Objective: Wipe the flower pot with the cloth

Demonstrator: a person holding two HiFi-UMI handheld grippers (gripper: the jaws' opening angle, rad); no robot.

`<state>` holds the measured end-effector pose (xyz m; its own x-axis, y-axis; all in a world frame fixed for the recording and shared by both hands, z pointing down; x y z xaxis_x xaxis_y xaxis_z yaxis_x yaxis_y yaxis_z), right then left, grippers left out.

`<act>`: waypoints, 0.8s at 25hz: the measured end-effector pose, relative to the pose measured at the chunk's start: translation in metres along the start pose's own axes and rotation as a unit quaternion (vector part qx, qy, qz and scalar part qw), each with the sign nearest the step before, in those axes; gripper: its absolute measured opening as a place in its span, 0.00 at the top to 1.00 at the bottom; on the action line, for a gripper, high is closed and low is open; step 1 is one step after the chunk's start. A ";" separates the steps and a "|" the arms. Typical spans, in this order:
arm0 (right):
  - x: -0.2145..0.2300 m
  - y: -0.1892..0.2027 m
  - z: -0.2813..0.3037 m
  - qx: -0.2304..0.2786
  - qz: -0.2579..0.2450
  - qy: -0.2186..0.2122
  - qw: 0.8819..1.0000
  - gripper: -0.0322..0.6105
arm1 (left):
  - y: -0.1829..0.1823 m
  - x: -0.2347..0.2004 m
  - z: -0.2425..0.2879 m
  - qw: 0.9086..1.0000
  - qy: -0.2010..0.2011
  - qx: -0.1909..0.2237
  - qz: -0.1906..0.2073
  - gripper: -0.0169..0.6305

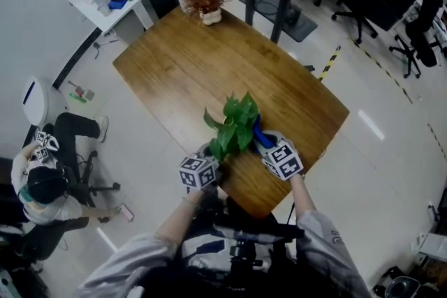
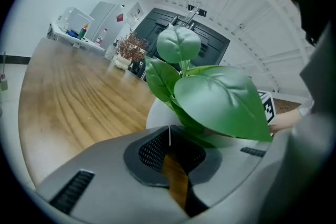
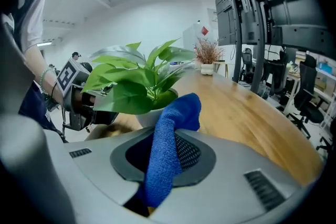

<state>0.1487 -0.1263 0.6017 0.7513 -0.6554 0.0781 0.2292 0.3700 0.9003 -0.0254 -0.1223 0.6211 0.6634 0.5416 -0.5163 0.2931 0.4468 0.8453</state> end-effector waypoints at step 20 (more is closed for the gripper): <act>-0.041 0.013 0.006 -0.024 0.034 0.001 0.999 0.85 | -0.024 -0.041 -0.001 0.999 -0.029 0.015 -0.001 0.95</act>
<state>0.1173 -0.0981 0.6128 0.7678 -0.6257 0.1376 0.2065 0.4451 0.8713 -0.0607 -0.1544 0.6223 0.7018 0.4976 -0.5098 0.3144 0.4258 0.8484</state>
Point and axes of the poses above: the fingertips, and each gripper's own axes: z forward along the fingers, x to its right, y out of its underside, the point moved 6 cm from there along -z, backward along the fingers, and after that the axes turned 13 degrees about x, right-handed, at the moved point
